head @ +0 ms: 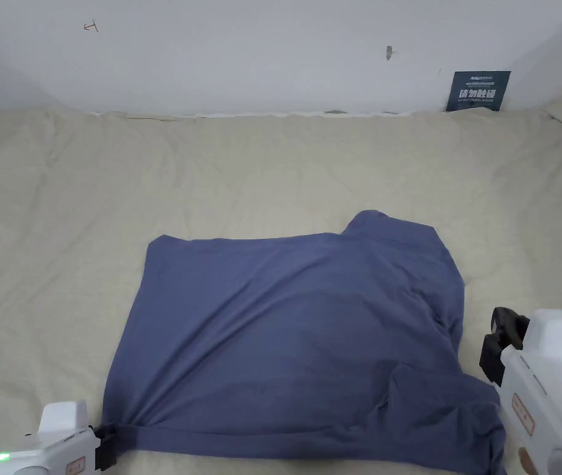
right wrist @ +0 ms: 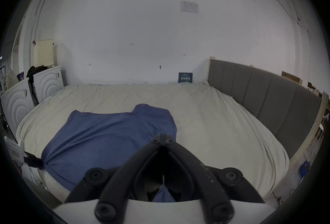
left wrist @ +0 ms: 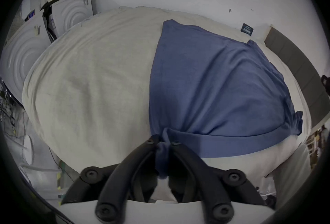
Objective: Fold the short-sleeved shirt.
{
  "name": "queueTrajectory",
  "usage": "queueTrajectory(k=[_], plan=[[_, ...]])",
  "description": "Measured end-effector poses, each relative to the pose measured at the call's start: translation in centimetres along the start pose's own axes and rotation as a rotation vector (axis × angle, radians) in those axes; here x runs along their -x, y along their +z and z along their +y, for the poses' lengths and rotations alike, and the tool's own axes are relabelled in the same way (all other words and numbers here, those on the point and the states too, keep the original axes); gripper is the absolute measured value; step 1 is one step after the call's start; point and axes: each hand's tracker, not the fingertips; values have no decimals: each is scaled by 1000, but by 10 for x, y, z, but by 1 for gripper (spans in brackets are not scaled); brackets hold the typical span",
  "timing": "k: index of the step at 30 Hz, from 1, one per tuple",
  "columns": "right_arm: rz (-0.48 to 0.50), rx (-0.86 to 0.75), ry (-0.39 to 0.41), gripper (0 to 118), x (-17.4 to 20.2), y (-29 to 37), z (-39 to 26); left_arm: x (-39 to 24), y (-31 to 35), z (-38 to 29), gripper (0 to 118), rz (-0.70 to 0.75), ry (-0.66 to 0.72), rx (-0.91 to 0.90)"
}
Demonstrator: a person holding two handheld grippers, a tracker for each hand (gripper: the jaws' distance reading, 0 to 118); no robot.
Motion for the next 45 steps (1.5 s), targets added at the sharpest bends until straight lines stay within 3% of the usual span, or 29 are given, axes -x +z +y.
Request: queueTrajectory(k=[1, 2, 3, 5, 6, 8, 10, 14, 16, 17, 19, 20, 24, 33, 38, 45], plan=[[-3, 30, -26, 10, -4, -1, -6, -2, 2, 1, 4, 18, -24, -1], [-12, 63, -41, 24, -9, -3, -12, -3, 4, 2, 4, 14, -24, -1], [-5, 105, -60, 54, -15, -7, -20, -2, 6, 4, 4, 8, -21, -7], [-8, 231, -89, 104, -26, -17, -41, -2, 11, 5, 4, 6, -20, -18], [-7, 317, -90, 104, -30, -24, -54, -2, 14, 7, 4, 6, -20, -27], [-20, 453, -100, 118, -36, -35, -81, -4, 19, 9, 4, 4, -19, -40], [-16, 510, -127, 117, -40, -39, -108, -5, 23, 12, 4, 4, -15, -49], [-18, 575, -99, 99, -37, -44, -136, -4, 23, 13, 4, 5, -4, -60], [-13, 572, -79, 81, -35, -45, -139, -5, 24, 12, 4, 8, -7, -58], [-2, 559, -77, 69, -33, -43, -137, -6, 24, 12, 4, 9, -8, -57], [45, 532, -91, 21, -32, -43, -135, -5, 24, 13, 4, 11, -5, -56], [49, 530, -95, 9, -31, -42, -131, -6, 24, 13, 4, 12, -3, -57], [32, 417, -32, 8, -26, -33, -106, -2, 29, 23, 4, 16, 22, -81], [42, 246, -46, 8, -18, -66, -20, -4, 32, 93, 4, 12, 100, -215], [26, 247, -35, 8, -14, -119, 5, -11, 7, 137, 4, 20, 109, -229], [-9, 390, -35, 8, -10, -206, -4, -22, -69, 178, 4, 65, 85, -99]])
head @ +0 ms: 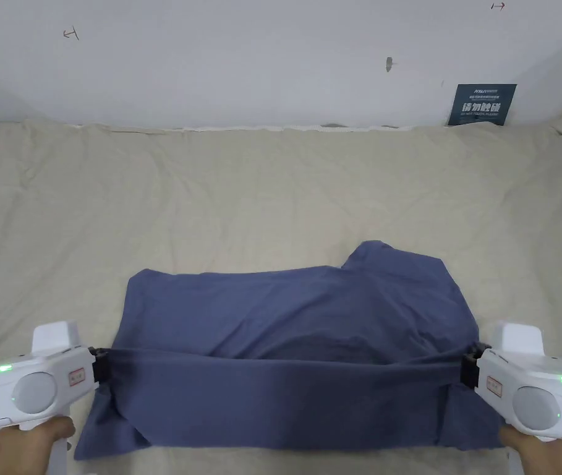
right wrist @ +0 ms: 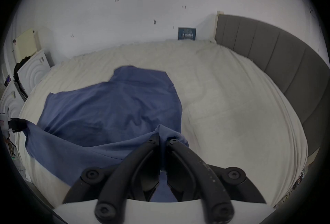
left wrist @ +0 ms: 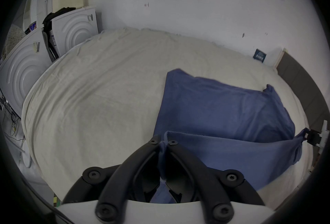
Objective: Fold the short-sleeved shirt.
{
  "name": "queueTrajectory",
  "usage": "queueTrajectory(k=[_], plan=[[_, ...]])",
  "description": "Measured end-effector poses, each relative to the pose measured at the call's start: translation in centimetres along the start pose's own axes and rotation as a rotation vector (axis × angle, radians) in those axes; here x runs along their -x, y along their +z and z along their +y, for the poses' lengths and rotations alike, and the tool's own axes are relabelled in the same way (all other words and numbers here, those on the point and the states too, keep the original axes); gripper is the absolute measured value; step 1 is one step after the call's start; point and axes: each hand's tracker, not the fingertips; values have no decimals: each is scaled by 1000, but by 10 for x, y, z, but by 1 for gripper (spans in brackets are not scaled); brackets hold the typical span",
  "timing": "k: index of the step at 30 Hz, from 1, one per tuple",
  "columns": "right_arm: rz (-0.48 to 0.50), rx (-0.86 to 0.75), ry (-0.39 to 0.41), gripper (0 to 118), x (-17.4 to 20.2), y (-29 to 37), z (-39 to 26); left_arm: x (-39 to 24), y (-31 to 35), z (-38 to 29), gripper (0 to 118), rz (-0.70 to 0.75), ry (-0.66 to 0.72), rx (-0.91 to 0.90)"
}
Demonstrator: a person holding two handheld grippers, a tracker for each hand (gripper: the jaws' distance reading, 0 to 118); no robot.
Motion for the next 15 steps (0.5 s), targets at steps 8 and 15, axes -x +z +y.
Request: queueTrajectory(k=[8, 15], plan=[[-7, 162, -80, 10, -6, -66, -18, -4, -65, -8, 4, 58, -29, 125], [-30, 104, -53, 60, 2, -35, -5, 6, -42, 2, 92, 36, 37, 117]])
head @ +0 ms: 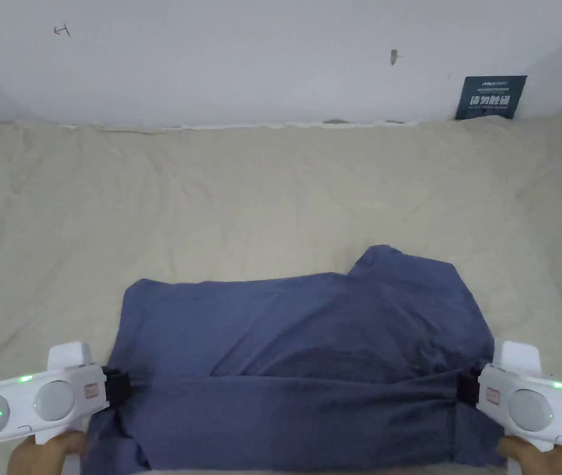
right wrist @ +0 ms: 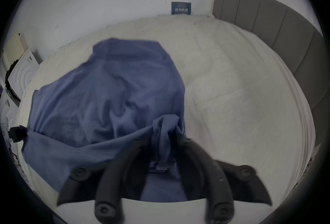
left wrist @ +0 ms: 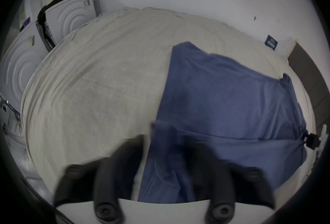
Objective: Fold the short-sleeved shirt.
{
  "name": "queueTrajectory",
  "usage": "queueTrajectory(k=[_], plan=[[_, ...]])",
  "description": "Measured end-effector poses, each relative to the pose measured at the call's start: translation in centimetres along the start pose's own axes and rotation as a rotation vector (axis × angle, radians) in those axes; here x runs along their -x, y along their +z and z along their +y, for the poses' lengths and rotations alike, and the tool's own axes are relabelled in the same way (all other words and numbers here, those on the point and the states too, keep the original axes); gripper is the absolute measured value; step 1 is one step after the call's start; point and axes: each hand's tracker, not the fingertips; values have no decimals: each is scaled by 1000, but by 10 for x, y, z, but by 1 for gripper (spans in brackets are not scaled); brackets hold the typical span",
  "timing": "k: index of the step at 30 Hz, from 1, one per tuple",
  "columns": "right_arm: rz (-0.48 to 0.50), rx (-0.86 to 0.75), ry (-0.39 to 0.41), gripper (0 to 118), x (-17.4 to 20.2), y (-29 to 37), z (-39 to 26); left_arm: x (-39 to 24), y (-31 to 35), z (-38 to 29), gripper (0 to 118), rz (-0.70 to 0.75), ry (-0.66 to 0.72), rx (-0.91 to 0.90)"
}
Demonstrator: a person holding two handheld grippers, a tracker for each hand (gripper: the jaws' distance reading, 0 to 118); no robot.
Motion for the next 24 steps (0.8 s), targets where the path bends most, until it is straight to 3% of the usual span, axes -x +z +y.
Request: queueTrajectory(k=[1, 3, 6, 11, 15, 17, 19, 20, 21, 22, 23, 24], plan=[[10, -55, -1, 77, 1, 10, 3, 1, 10, 1, 105, -26, 29, -41], [35, -155, 5, 106, 4, 39, 10, -1, 43, 6, 110, -102, 67, -179], [68, -303, 12, 107, 11, 93, 24, -11, 100, 16, 110, -150, 83, -328], [81, -567, 70, 107, 20, 182, 23, -33, 188, 14, 110, -173, -30, -600], [53, -699, 108, 107, 24, 233, 7, -51, 238, -5, 110, -146, -99, -762], [45, -725, 108, 105, 25, 248, -2, -54, 243, -12, 104, -125, -113, -798], [44, -749, 107, 91, 25, 260, -13, -58, 250, -25, 79, -136, -120, -829], [44, -752, 111, 81, 26, 264, -17, -59, 250, -30, 59, -148, -122, -846], [50, -753, 111, 62, 25, 267, -21, -61, 250, -36, 25, -148, -135, -863], [53, -759, 111, 39, 25, 269, -25, -64, 250, -42, 0, -135, -153, -867], [50, -761, 114, 13, 26, 271, -28, -66, 249, -46, 1, -127, -171, -859], [46, -761, 123, 1, 27, 271, -31, -67, 248, -52, 0, -129, -189, -848]])
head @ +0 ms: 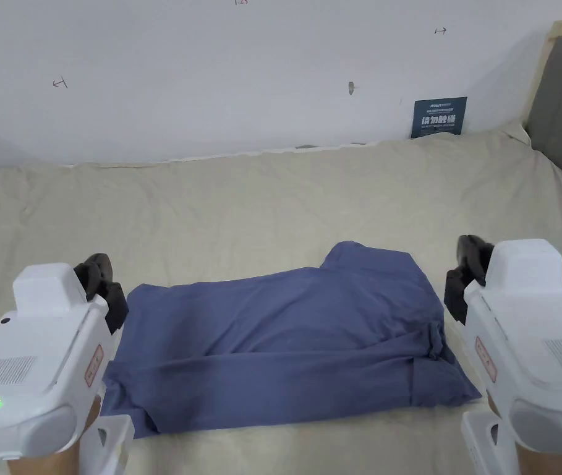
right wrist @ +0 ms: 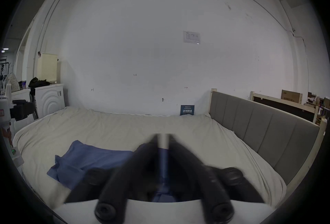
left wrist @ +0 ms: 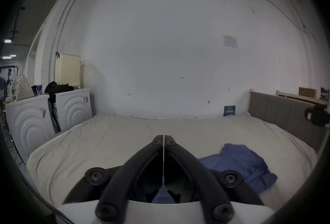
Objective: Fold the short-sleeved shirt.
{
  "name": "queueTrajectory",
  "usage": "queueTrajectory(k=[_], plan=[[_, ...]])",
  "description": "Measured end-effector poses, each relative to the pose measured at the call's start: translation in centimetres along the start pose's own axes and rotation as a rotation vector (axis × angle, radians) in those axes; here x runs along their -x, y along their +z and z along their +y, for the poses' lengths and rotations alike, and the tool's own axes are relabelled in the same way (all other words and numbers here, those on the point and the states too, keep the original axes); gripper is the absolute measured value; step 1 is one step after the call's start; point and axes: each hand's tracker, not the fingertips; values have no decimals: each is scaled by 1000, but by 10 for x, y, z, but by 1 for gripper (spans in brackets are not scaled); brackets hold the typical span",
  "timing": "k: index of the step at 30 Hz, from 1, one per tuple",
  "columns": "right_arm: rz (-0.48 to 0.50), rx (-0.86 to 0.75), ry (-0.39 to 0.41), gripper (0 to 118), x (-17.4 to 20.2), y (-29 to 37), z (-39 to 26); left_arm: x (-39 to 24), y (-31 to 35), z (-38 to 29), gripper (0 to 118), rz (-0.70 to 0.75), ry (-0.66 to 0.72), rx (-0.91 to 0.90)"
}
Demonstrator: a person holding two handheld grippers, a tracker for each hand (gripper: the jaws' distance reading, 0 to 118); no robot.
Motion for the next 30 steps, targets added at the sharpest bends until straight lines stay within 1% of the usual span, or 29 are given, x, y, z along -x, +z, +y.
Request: queueTrajectory(k=[1, 2, 6, 10, 15, 19, 20, 21, 22, 23, 24, 25, 27, 29, 30], plan=[[-8, -8, 17, 1, -2, 1, -3, -1, 2, -3, 0, -54, -4, 24], [3, -8, 19, 1, -4, 2, -3, -2, 4, -6, 0, -63, 2, 25], [5, -6, 31, 1, -3, 3, -5, -2, 2, -10, 0, -35, -32, 57], [14, 0, 21, 1, -4, -3, -4, 7, -8, -15, 0, -46, 0, 150], [25, 22, 25, 1, -4, -13, -8, 27, -40, -37, 0, -54, 22, 336], [32, 46, 27, 1, -2, -21, -13, 51, -75, -71, 2, -54, 105, 560], [33, 55, 27, 1, -1, -25, -15, 56, -82, -79, 7, -39, 111, 612], [36, 66, 26, 1, -1, -28, -17, 62, -92, -90, 28, -30, 119, 670], [38, 74, 24, 1, -1, -30, -19, 66, -100, -101, 55, -29, 117, 726], [38, 86, 23, 1, 0, -33, -21, 70, -107, -112, 79, -15, 126, 758], [36, 95, 25, 1, 2, -36, -23, 73, -109, -123, 98, -10, 130, 792], [34, 102, 27, 1, 2, -39, -25, 74, -110, -131, 101, 11, 135, 811], [32, 126, 36, 1, 4, -44, -30, 80, -115, -150, 99, 66, 177, 824], [30, 150, 36, 1, 3, -51, -36, 84, -113, -167, 98, 81, 201, 890], [31, 166, 37, 1, 2, -54, -39, 86, -114, -176, 91, 94, 210, 918]])
